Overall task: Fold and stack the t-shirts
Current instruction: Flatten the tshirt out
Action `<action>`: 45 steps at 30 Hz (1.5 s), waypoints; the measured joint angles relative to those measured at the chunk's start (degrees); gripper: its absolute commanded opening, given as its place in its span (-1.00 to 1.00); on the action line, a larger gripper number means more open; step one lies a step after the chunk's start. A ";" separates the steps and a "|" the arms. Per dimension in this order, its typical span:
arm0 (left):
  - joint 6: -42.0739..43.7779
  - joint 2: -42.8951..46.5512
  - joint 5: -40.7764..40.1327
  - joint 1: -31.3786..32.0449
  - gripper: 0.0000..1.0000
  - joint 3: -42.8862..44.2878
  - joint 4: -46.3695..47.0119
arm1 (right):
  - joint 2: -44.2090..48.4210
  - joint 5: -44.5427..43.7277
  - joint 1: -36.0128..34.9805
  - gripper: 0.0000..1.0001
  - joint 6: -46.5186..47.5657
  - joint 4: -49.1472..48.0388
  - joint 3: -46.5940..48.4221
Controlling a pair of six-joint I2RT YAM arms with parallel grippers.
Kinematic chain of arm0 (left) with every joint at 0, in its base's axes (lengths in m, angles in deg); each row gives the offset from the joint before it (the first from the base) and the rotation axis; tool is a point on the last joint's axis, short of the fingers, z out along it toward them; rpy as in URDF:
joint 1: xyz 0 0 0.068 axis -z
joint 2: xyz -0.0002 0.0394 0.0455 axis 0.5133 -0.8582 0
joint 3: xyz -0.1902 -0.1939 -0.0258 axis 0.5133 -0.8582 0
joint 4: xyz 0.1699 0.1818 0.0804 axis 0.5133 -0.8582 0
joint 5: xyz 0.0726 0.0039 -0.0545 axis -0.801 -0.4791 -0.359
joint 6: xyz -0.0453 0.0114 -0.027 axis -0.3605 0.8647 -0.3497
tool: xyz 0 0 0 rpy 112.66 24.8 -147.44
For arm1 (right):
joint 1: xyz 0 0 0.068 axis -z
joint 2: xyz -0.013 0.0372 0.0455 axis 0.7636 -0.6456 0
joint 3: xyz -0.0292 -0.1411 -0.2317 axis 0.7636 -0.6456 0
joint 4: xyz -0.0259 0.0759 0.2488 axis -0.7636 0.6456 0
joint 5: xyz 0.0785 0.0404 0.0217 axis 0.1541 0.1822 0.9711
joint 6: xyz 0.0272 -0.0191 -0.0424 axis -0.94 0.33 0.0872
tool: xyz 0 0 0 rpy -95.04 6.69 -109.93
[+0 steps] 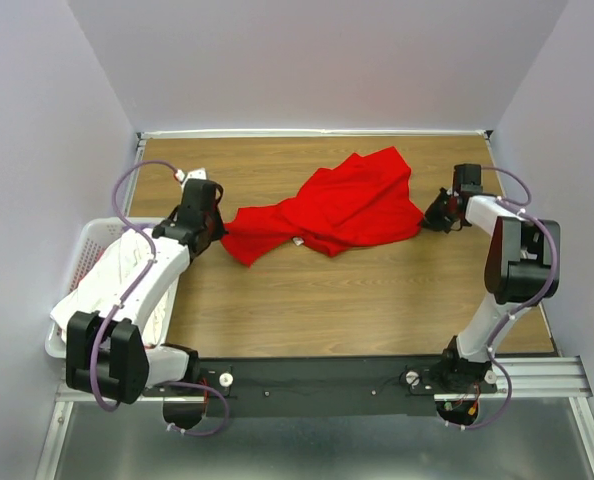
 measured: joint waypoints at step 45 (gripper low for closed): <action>-0.37 21.18 -1.07 -6.01 -1.00 -0.98 -6.01 | 41.97 -0.13 0.39 -0.20 5.95 33.03 -3.93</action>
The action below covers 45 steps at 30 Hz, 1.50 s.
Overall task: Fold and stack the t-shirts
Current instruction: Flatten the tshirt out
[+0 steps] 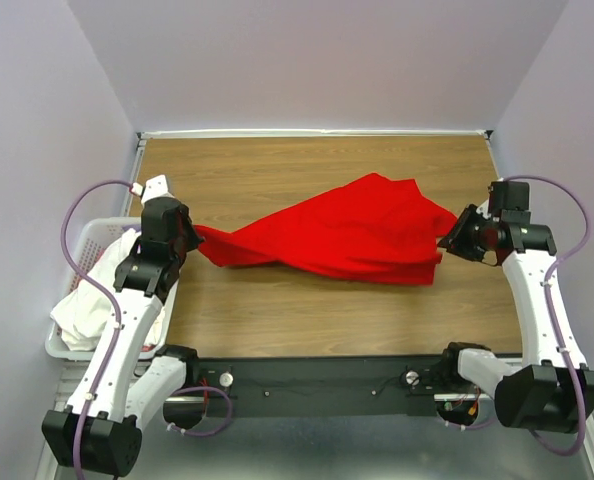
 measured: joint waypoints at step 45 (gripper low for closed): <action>2.10 -24.68 7.89 -0.11 -1.00 2.73 17.77 | -56.59 1.40 -0.50 0.33 -5.42 -30.58 29.11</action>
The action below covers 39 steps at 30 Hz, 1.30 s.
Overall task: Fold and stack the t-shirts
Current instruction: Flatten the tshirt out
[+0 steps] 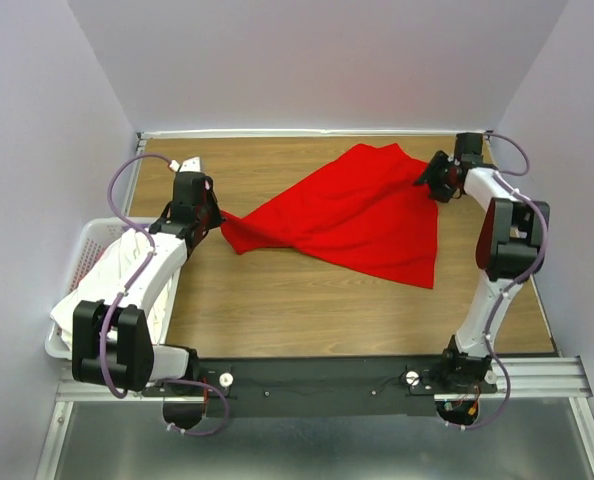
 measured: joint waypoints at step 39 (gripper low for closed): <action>4.22 -0.44 5.99 0.00 -1.00 -6.49 8.00 | 34.23 -19.04 -8.33 0.25 -3.69 19.17 -40.94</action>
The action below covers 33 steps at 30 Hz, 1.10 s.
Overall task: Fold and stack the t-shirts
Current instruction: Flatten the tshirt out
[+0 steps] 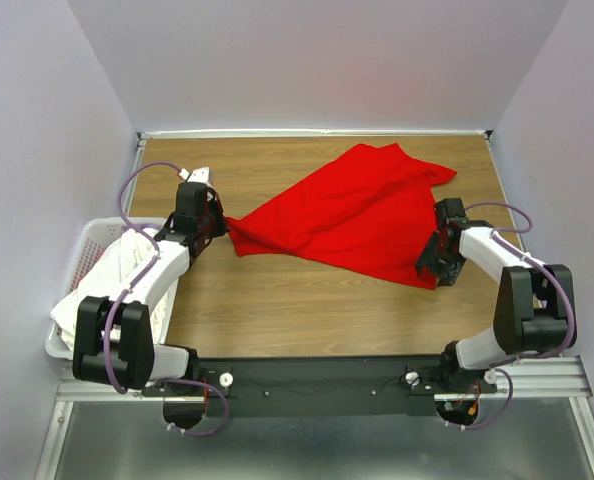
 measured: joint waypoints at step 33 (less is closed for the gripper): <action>-2.99 -9.27 0.22 -0.37 -1.00 29.55 -9.20 | -3.26 -2.69 -0.42 -0.99 2.58 1.07 30.88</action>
